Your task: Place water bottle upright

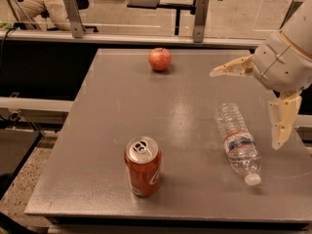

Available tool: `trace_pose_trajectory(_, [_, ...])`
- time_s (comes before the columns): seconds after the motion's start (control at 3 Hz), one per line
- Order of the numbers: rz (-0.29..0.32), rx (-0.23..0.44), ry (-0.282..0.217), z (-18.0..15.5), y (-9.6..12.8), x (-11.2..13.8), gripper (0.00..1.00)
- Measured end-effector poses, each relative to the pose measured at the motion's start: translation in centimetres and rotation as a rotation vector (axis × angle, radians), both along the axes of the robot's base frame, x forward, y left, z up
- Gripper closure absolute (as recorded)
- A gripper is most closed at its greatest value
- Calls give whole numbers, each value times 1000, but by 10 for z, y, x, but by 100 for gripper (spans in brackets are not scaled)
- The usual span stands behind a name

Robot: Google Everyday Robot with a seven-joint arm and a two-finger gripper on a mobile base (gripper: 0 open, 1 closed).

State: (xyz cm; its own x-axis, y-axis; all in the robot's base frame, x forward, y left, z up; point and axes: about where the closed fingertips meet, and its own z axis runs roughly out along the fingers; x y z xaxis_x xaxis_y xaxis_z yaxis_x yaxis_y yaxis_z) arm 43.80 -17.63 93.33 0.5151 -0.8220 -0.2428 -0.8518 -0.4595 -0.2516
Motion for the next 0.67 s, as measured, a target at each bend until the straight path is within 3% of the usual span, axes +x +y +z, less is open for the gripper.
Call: trace_pose_trajectory(0.67, [363, -156, -88, -28, -12, 0, 0])
